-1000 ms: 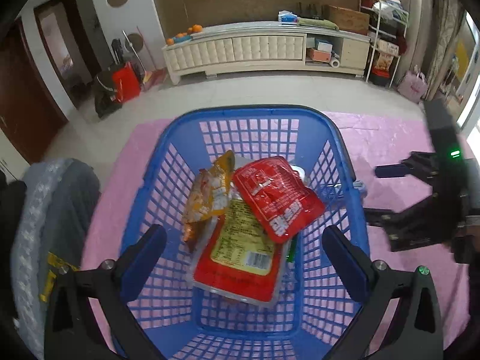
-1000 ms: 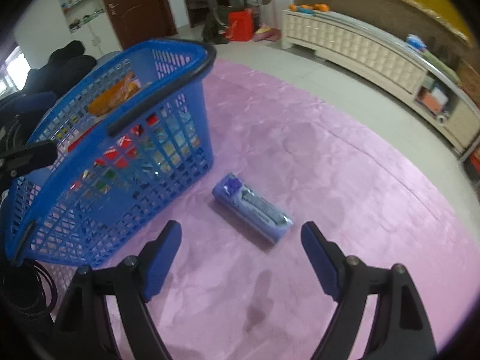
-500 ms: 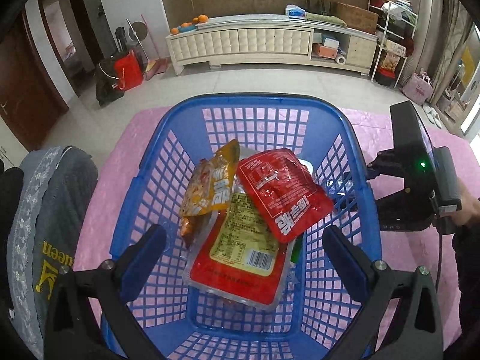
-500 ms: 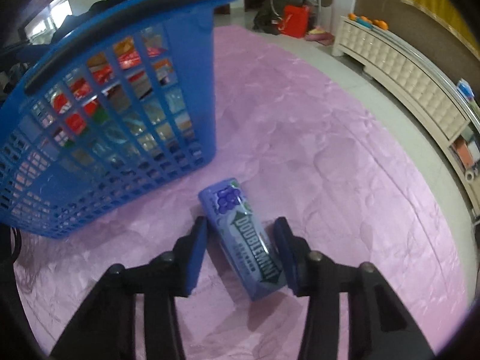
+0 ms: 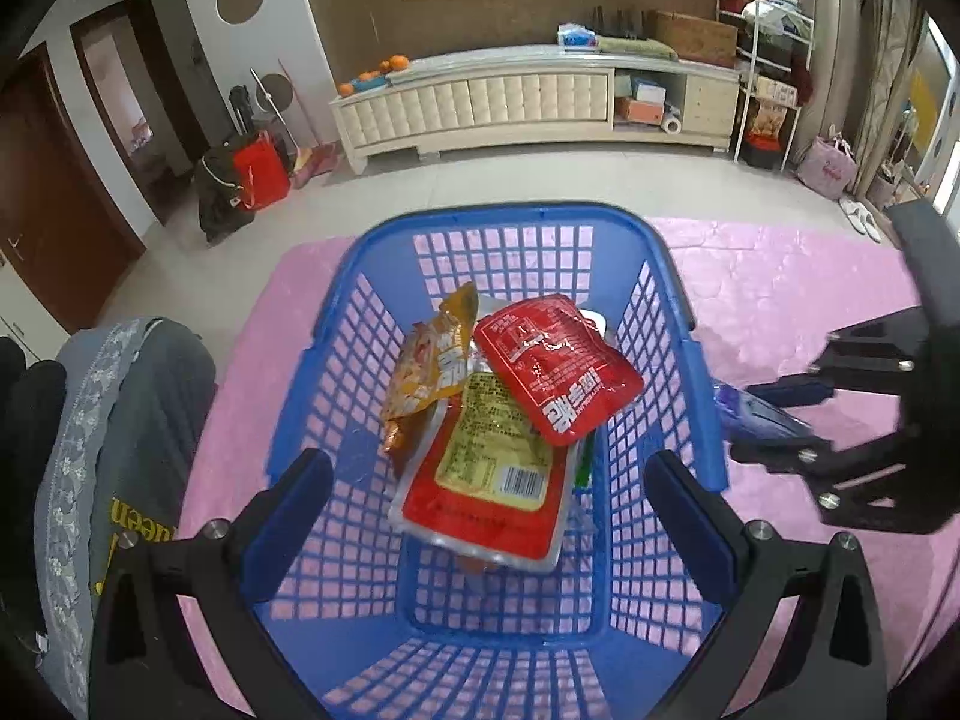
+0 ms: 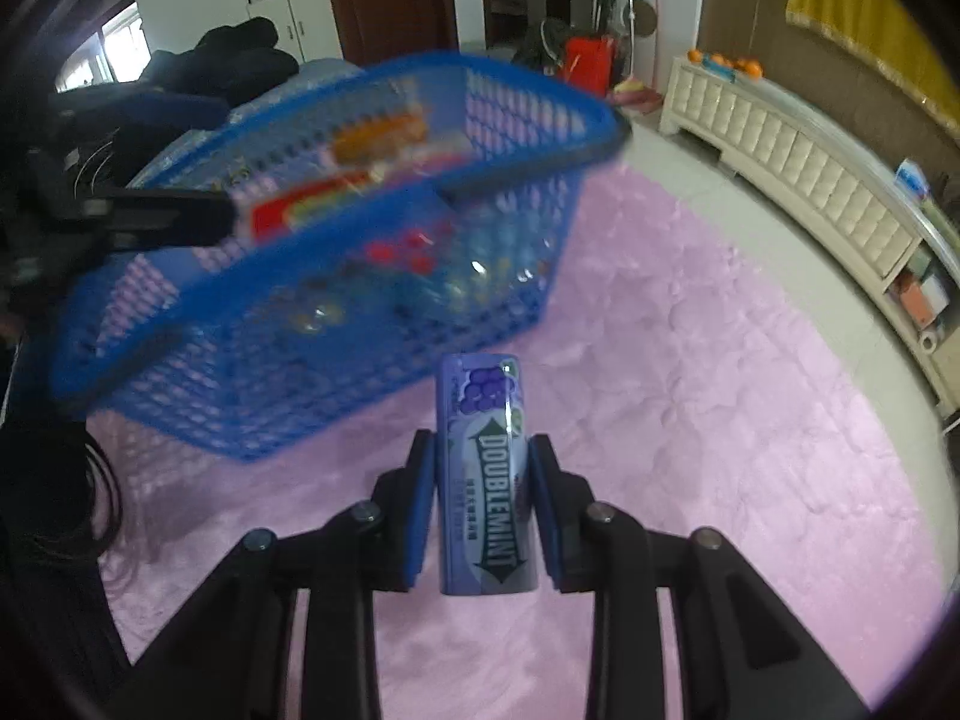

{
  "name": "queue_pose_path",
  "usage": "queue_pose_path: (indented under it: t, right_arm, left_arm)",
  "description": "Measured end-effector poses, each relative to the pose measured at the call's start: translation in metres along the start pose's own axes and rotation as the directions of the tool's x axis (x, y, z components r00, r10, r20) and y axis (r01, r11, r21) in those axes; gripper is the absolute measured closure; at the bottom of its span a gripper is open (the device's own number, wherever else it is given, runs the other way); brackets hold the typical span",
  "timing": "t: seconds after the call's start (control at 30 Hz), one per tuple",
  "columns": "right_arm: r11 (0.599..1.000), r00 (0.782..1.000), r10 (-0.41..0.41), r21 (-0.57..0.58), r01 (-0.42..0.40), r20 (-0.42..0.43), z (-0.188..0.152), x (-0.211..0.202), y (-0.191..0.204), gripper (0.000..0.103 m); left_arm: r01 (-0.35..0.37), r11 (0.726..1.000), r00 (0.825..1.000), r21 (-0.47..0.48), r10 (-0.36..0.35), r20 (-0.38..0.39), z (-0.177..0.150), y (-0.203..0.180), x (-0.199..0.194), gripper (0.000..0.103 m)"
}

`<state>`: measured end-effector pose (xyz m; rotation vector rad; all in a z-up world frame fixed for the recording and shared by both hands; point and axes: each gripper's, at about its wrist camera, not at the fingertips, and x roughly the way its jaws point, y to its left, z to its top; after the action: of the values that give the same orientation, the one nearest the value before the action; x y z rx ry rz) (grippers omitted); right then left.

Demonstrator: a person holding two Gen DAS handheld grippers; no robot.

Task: Organize snacks
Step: 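Carry the gum pack over the basket with the right tool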

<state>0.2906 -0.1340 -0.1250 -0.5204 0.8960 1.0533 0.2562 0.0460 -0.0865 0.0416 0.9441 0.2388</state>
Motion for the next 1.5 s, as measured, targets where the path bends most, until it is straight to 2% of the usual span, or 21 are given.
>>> queue_pose_path:
  t: [0.23,0.3,0.53,0.63,0.93,1.07,1.5]
  right_arm:
    - [0.997,0.996,-0.068,-0.02,0.069,0.051,0.007,-0.06,0.039,0.068]
    - [0.996,0.995,-0.08,-0.022,0.082,0.06,0.021,-0.063,0.039,0.068]
    - [0.988,0.984,-0.139,-0.043,0.145,0.115,0.049,-0.097,0.078,0.068]
    - [0.986,0.979,-0.158,-0.034,0.163,0.126,0.062,-0.101,0.09,0.068]
    - [0.98,0.975,-0.192,-0.034,0.197,0.113,0.096,-0.08,0.113,0.068]
    - [0.98,0.976,-0.196,-0.017,0.198,0.097,0.113,-0.061,0.11,0.068]
    - [0.977,0.978,-0.207,0.057,0.205,0.027,0.166,0.01,0.07,0.068]
  left_arm:
    - [0.015,1.0,0.997,-0.004,-0.015,0.072,-0.012,0.01,-0.049,0.0]
    - [0.011,1.0,0.995,0.005,-0.012,0.098,-0.017,0.014,-0.063,0.0]
    - [0.057,0.998,0.987,-0.039,-0.05,0.153,-0.029,0.038,-0.098,0.0]
    - [0.047,0.998,0.984,-0.046,-0.038,0.171,-0.038,0.05,-0.105,0.0]
    - [0.061,0.992,0.983,-0.108,-0.041,0.176,-0.047,0.094,-0.1,0.0]
    - [0.028,0.993,0.986,-0.117,-0.008,0.169,-0.042,0.11,-0.088,0.0]
    - [0.051,0.99,0.989,-0.128,-0.032,0.145,-0.023,0.139,-0.039,0.0]
